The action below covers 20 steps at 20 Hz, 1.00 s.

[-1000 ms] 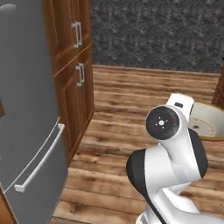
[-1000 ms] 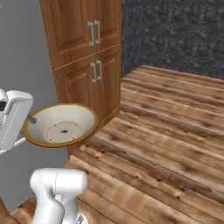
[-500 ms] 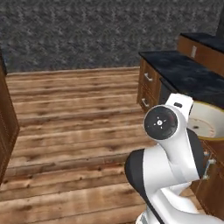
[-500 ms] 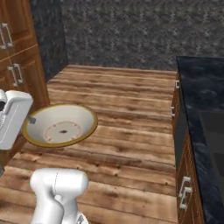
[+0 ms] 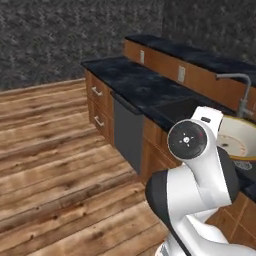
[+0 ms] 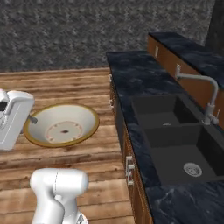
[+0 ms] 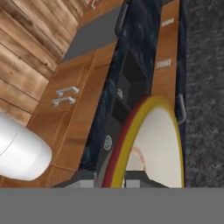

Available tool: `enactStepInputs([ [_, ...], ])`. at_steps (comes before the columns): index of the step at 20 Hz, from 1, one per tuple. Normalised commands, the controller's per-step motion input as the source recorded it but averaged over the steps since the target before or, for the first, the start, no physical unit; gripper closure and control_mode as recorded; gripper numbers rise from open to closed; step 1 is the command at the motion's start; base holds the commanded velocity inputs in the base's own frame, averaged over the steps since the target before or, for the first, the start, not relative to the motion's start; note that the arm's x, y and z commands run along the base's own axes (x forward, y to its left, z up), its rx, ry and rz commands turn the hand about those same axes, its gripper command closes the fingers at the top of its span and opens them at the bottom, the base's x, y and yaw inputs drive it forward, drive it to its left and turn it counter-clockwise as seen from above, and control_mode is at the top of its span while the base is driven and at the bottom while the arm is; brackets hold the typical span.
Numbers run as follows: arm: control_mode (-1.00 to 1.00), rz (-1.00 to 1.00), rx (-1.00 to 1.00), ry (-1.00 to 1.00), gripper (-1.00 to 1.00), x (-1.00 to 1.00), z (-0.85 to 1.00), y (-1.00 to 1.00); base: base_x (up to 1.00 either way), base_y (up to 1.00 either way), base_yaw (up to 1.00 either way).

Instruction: Pick up the bowls from the cabinet and place each bowl in front of a stool on the dining counter.

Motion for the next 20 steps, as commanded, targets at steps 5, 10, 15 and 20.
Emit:
enactStepInputs([
  [5, 1.0, 0.0, 0.0, 0.0, 1.0, 0.0, 0.0, 0.0, -0.19, -0.21, -0.63],
  [10, 1.0, 0.0, 0.0, 0.0, 1.0, 0.0, 0.0, 0.0, -0.14, -0.16, -0.63],
  [15, 1.0, 0.0, 0.0, 0.0, 1.0, 0.0, 0.0, 0.0, -0.04, 0.17, -0.46],
  [20, 1.0, 0.0, 0.0, 0.0, 1.0, 0.0, 0.0, 0.0, 0.18, 0.83, -0.35],
])
